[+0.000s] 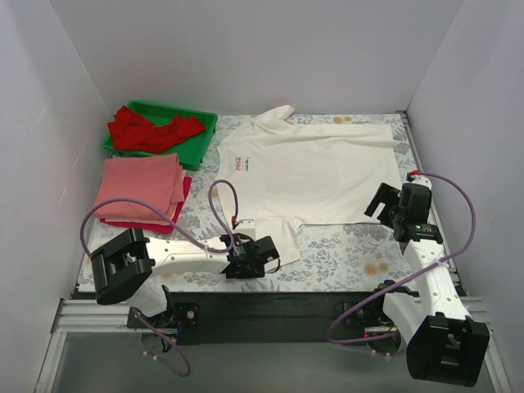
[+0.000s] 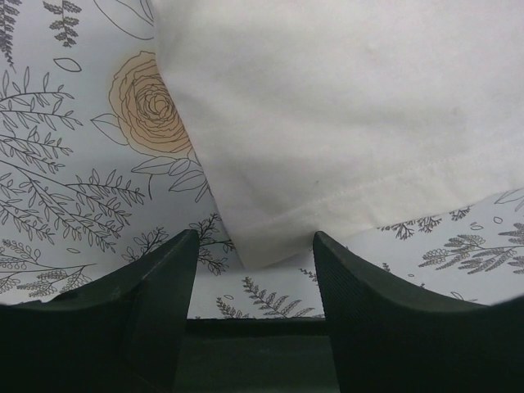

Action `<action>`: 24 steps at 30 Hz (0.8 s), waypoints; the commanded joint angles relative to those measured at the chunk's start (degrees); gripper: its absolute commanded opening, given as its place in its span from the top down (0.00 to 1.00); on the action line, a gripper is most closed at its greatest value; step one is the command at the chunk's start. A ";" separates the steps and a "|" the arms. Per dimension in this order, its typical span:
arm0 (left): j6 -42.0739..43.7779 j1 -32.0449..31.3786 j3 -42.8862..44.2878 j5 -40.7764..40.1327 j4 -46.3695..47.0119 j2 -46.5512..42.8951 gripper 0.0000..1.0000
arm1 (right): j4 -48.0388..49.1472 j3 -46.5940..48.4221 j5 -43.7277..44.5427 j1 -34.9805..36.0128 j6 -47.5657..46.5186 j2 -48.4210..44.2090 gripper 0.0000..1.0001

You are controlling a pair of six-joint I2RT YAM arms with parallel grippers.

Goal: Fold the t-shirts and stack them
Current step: Flatten the tshirt out

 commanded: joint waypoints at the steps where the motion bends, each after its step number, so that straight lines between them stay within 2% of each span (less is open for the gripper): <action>1: -1.47 -1.06 -0.19 -0.14 -1.77 4.15 0.45 | 1.19 -0.25 0.66 -0.28 -0.06 -0.07 0.02; 13: -1.82 -2.64 1.57 0.03 -4.07 9.96 0.65 | 1.10 -0.26 1.27 -0.28 -0.06 0.46 0.02; 14: -1.91 -2.73 1.57 0.20 -4.07 10.39 0.74 | 1.10 -0.25 1.27 -0.28 -0.06 0.46 0.02; 17: -2.61 -2.64 1.31 0.21 -4.42 11.01 0.86 | 1.19 -0.25 1.36 -0.28 -0.06 0.46 0.02; 18: -3.13 -2.64 1.31 -0.32 -4.85 11.01 0.96 | 1.10 -0.25 1.27 -0.28 -0.15 0.46 0.02; 19: -3.92 -2.64 1.31 -1.11 -6.34 11.01 1.00 | 1.10 -0.25 1.27 -0.28 -0.15 0.46 0.02; 23: -6.39 -1.50 1.40 -6.38 -8.11 9.79 1.00 | 1.10 -0.52 0.92 -0.28 0.37 0.89 0.02; 24: -5.87 1.37 1.14 -7.60 -7.67 9.09 1.00 | 1.10 -0.52 0.83 -0.37 0.73 1.07 0.02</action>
